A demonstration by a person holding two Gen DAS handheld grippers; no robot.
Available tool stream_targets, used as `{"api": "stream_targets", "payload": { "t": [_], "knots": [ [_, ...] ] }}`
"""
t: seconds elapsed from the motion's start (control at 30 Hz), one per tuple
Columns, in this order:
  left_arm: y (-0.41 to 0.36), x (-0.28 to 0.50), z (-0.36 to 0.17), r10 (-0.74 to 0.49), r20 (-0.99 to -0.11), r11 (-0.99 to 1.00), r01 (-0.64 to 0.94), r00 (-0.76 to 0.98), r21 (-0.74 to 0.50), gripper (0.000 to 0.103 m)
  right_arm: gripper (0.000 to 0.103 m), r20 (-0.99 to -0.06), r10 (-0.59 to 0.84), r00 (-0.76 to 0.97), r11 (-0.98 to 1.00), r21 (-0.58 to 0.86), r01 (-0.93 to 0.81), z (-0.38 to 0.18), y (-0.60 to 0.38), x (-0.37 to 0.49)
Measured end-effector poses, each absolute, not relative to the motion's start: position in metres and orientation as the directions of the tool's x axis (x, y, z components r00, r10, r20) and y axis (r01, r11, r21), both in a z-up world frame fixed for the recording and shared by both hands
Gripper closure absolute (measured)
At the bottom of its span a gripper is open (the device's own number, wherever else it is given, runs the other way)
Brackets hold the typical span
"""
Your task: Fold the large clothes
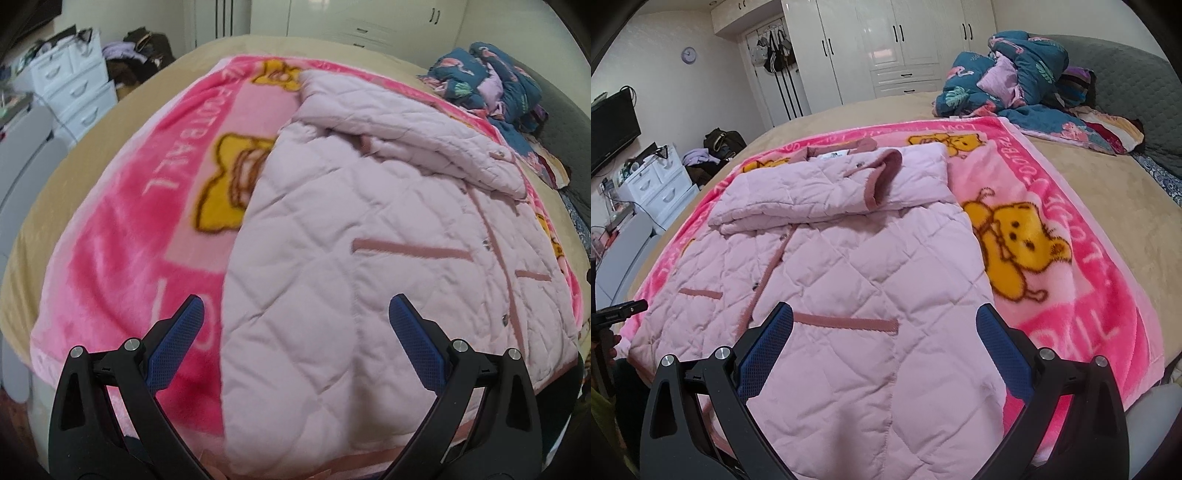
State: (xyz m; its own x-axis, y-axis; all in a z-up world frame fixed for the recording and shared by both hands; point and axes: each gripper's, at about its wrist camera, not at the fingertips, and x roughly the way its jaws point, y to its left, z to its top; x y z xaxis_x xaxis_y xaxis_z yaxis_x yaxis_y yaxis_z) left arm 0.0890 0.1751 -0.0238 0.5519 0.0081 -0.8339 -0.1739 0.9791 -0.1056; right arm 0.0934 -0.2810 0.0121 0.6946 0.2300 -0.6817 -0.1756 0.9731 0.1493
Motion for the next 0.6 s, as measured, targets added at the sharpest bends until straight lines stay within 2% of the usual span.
{"api": "stream_targets", "payload": {
  "t": [0.6],
  "knots": [
    [0.193,0.059,-0.061,-0.105,-0.884,0.967,-0.161,0.456,-0.198,0.010,0.004,-0.720,0.203,0.664,0.978,0.116,-0.172,0.002,-0.292,0.079]
  ]
}}
